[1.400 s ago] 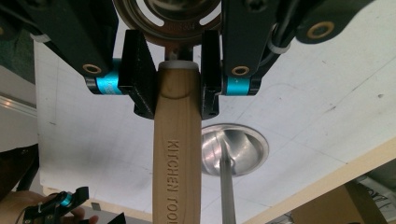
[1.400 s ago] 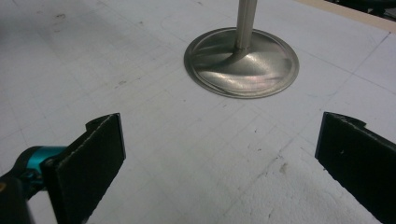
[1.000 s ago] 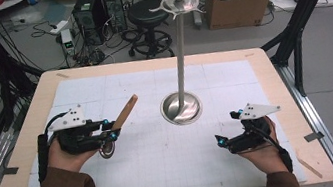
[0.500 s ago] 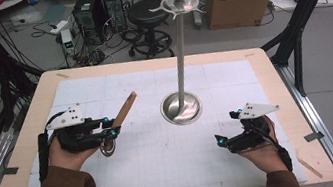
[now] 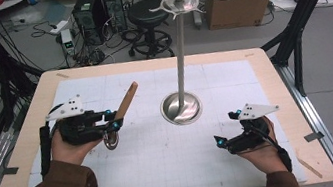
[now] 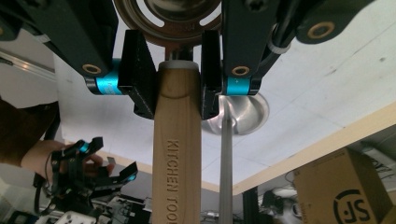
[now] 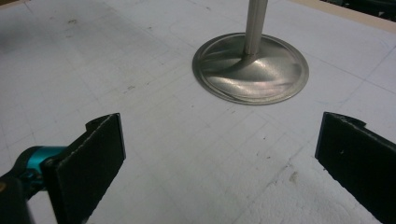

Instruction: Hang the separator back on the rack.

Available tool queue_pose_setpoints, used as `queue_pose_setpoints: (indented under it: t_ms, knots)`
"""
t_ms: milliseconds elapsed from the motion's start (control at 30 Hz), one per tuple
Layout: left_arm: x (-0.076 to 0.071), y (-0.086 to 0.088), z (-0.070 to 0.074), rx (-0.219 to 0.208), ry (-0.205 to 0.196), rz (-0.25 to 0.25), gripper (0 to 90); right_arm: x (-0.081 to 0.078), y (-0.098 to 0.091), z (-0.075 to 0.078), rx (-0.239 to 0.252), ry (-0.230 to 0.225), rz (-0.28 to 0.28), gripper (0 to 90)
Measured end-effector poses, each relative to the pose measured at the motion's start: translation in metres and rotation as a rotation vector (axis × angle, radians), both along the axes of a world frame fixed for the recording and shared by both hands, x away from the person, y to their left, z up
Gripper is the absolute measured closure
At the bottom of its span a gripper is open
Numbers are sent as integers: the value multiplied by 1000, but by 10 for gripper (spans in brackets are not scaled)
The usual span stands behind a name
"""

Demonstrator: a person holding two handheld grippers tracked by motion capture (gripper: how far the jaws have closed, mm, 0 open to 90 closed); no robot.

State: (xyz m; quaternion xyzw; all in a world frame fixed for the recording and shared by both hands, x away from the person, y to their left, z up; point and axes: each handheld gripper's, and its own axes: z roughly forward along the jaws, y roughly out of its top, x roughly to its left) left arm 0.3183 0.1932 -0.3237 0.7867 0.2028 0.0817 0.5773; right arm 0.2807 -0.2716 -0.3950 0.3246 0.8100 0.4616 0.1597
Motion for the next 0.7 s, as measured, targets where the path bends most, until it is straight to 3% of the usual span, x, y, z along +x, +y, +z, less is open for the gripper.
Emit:
queue_pose_setpoints:
  t_ms: [233, 367, 700]
  knots:
    - [9, -9, 21, -3, -26, -9, 688, 0, -2, 0, 11, -4, -3, 4]
    - [17, -12, 36, -34, -27, -37, 688, 0, -3, 1, 11, -5, -4, 4]
    - [31, -18, 59, -22, -43, -40, 688, 1, -3, 1, 11, -5, -6, 4]
